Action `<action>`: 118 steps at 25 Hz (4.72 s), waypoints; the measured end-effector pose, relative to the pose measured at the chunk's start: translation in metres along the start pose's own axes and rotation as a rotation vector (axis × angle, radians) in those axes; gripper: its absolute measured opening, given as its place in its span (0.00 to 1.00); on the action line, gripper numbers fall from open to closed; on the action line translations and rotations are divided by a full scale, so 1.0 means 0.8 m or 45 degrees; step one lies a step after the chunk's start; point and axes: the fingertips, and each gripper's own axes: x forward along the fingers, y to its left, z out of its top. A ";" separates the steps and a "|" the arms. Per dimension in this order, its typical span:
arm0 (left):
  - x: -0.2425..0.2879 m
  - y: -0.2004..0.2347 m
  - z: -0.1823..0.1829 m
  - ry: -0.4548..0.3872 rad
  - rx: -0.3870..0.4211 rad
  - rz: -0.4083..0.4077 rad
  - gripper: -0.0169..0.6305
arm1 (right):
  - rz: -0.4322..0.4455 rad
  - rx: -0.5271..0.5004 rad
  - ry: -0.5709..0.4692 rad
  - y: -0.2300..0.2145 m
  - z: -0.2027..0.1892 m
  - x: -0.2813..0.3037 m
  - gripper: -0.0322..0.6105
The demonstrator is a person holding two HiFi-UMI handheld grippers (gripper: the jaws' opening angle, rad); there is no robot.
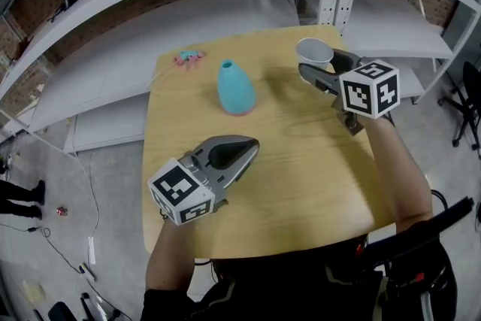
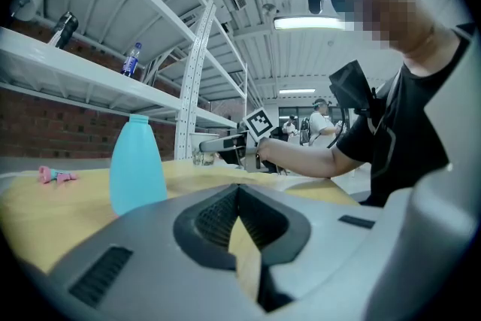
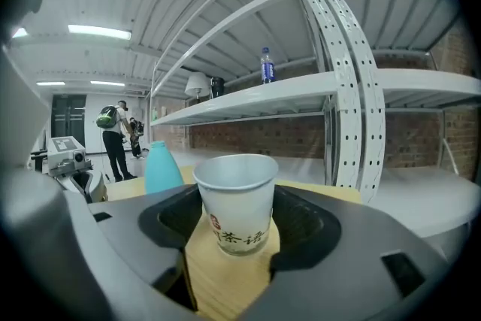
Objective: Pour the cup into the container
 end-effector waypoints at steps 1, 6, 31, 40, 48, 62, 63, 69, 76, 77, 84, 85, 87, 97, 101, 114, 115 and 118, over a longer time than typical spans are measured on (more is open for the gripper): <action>0.000 0.001 0.000 0.002 -0.001 0.002 0.02 | 0.000 0.010 -0.004 -0.001 -0.005 0.001 0.51; 0.002 0.000 -0.002 0.009 -0.003 0.004 0.02 | -0.003 0.037 -0.008 -0.003 -0.025 0.006 0.51; 0.005 -0.004 -0.001 0.012 0.004 -0.025 0.02 | 0.040 0.043 0.047 0.006 -0.050 0.021 0.51; 0.004 -0.003 0.000 0.008 -0.001 -0.024 0.02 | -0.054 0.046 0.026 -0.006 -0.052 -0.015 0.63; 0.004 -0.002 -0.001 0.009 0.002 0.001 0.02 | -0.155 0.079 -0.042 0.016 -0.061 -0.057 0.09; 0.006 -0.005 -0.004 0.050 -0.015 0.040 0.02 | 0.044 0.016 -0.039 0.106 -0.064 -0.055 0.05; 0.006 -0.003 -0.003 0.045 -0.017 0.061 0.02 | 0.036 0.011 -0.055 0.105 -0.061 -0.056 0.05; -0.013 -0.035 -0.001 -0.040 -0.017 0.152 0.02 | 0.029 -0.001 -0.070 0.147 -0.078 -0.107 0.05; -0.090 -0.253 -0.005 -0.109 0.006 0.215 0.02 | 0.101 0.031 -0.123 0.291 -0.126 -0.304 0.05; -0.109 -0.295 -0.001 -0.137 -0.015 0.227 0.02 | 0.111 0.059 -0.147 0.318 -0.131 -0.345 0.05; -0.234 -0.603 0.007 -0.167 -0.075 0.294 0.02 | 0.120 0.031 -0.211 0.519 -0.180 -0.612 0.05; -0.250 -0.639 0.007 -0.167 -0.071 0.298 0.02 | 0.116 0.014 -0.214 0.544 -0.187 -0.641 0.05; -0.280 -0.710 0.004 -0.169 -0.066 0.304 0.02 | 0.105 -0.014 -0.218 0.592 -0.201 -0.699 0.05; -0.385 -1.000 -0.008 -0.185 -0.042 0.288 0.02 | 0.053 0.001 -0.234 0.757 -0.256 -0.938 0.05; -0.408 -1.083 -0.008 -0.171 -0.044 0.268 0.02 | 0.041 0.004 -0.235 0.806 -0.267 -1.007 0.05; -0.518 -1.315 -0.023 -0.185 -0.089 0.319 0.02 | 0.035 -0.003 -0.257 0.976 -0.314 -1.203 0.05; -0.528 -1.335 -0.028 -0.176 -0.090 0.323 0.02 | 0.040 0.004 -0.256 0.992 -0.321 -1.217 0.05; -0.557 -1.402 -0.037 -0.164 -0.091 0.335 0.02 | 0.058 0.024 -0.252 1.038 -0.338 -1.266 0.05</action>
